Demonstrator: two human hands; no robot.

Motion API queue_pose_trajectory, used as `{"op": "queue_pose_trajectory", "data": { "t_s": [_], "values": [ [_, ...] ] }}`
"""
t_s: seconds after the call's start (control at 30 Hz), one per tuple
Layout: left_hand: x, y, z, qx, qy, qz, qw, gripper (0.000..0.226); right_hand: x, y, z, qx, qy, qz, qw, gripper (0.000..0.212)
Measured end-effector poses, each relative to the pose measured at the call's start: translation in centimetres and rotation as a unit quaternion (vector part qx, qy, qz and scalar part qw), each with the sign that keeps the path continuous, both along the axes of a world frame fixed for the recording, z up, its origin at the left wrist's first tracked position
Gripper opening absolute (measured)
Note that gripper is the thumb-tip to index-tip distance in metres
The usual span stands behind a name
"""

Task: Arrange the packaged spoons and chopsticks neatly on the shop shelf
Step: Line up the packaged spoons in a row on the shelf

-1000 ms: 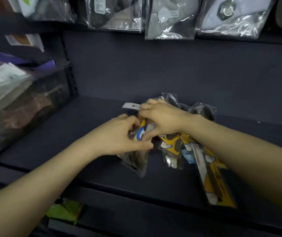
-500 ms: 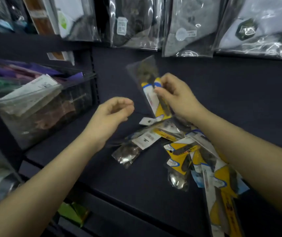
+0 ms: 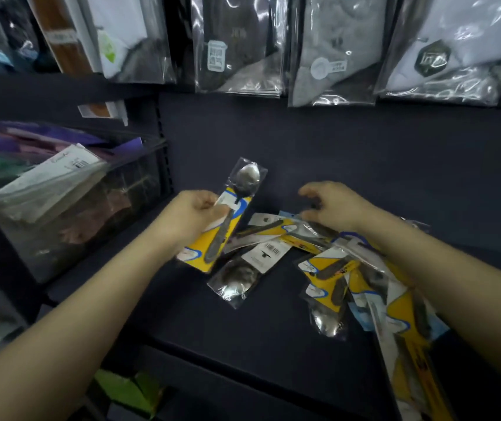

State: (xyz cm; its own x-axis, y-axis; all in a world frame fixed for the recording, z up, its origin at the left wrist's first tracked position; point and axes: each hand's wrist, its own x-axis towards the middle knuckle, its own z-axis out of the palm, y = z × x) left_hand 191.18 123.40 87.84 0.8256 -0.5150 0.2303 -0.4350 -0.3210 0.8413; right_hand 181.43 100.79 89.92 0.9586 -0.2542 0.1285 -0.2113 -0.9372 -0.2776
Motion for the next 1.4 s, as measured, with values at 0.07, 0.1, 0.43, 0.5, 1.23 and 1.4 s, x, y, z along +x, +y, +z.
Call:
{"op": "queue_pose_trajectory", "data": {
  "t_s": [0.07, 0.1, 0.43, 0.5, 1.23, 1.4],
  "values": [
    [2.9, 1.4, -0.5, 0.075, -0.054, 0.01, 0.996, 0.025, -0.1, -0.4, -0.4, -0.013, 0.016, -0.014, 1.0, 0.046],
    [4.2, 2.1, -0.7, 0.106, -0.073, 0.018, 0.991, 0.027, 0.0, -0.4, -0.4, -0.016, 0.009, -0.007, 1.0, 0.039],
    [9.9, 4.1, -4.8, 0.307, -0.228, 0.056, 0.922, 0.042, 2.2, 2.6, 1.9, 0.01, 0.089, 0.09, 0.992, 0.033],
    [9.7, 3.8, -4.6, 0.271, -0.28, -0.014, 0.921, 0.039, 1.4, 2.0, 2.0, 0.076, 0.191, 0.098, 0.974, 0.035],
    [4.2, 7.0, -2.1, 0.072, -0.021, -0.051, 0.996, 0.016, 10.8, 12.8, -1.5, 0.403, 0.029, 0.011, 0.914, 0.009],
    [6.4, 7.5, -3.5, 0.13, -0.049, -0.048, 0.989, 0.02, 9.0, 12.8, -5.9, 0.208, -0.03, 0.045, 0.977, 0.056]
  ]
}}
